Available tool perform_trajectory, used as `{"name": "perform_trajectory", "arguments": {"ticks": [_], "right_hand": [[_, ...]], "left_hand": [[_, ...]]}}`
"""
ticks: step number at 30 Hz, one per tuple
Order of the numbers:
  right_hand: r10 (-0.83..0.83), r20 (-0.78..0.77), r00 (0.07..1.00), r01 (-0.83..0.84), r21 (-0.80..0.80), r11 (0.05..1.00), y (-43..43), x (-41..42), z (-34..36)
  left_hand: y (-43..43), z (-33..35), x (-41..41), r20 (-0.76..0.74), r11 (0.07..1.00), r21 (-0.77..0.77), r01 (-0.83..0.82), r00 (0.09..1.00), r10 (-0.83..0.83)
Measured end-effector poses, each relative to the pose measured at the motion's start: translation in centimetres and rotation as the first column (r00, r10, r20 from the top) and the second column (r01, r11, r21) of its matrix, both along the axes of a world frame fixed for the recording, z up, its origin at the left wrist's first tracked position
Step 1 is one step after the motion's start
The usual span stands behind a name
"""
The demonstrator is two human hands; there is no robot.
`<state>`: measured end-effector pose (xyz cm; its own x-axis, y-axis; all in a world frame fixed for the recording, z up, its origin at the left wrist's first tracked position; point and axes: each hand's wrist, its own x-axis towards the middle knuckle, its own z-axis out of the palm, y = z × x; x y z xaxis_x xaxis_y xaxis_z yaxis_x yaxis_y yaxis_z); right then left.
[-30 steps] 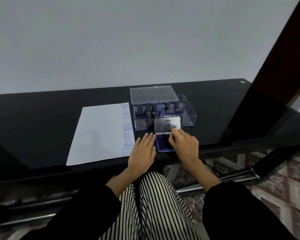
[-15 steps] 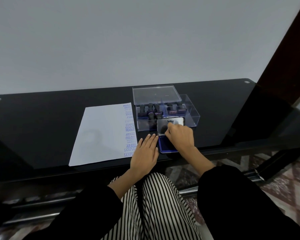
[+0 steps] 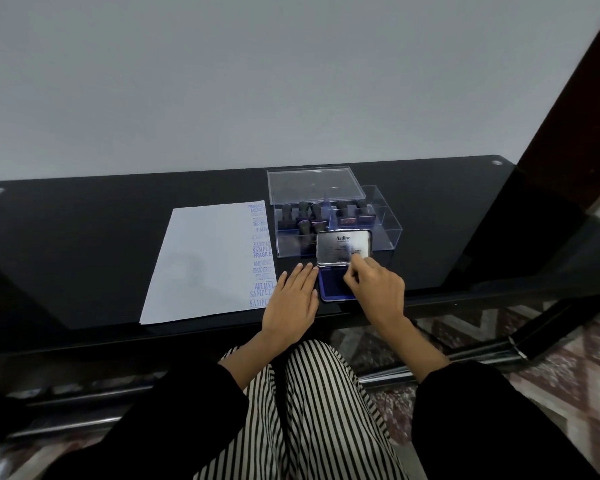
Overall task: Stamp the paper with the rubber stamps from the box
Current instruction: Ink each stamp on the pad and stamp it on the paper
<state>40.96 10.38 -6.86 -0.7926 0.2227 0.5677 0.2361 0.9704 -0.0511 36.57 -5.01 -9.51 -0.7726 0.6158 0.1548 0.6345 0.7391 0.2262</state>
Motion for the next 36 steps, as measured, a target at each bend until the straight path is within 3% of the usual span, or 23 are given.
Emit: {"name": "perform_trajectory", "arguments": {"ticks": [9, 19, 27, 36], "right_hand": [[0.101, 0.166, 0.981, -0.083, -0.111, 0.990, -0.2, -3.7, 1.7], [0.060, 0.339, 0.939, -0.046, -0.047, 0.998, -0.8, -5.1, 2.8], [0.038, 0.364, 0.931, -0.031, -0.025, 0.999, -1.1, -5.6, 2.5], [0.045, 0.271, 0.961, -0.027, -0.069, 0.997, -0.9, -5.0, 1.8]], "left_hand": [[0.1, -0.1, -0.1, 0.002, 1.000, -0.018, 0.004, 1.000, -0.004], [0.1, 0.2, 0.0, 0.018, 1.000, -0.019, -0.002, 1.000, 0.002], [0.0, 0.3, 0.1, 0.016, 1.000, -0.014, 0.004, 1.000, -0.004], [0.1, 0.2, 0.0, 0.011, 1.000, -0.017, 0.000, 1.000, 0.000]]}}
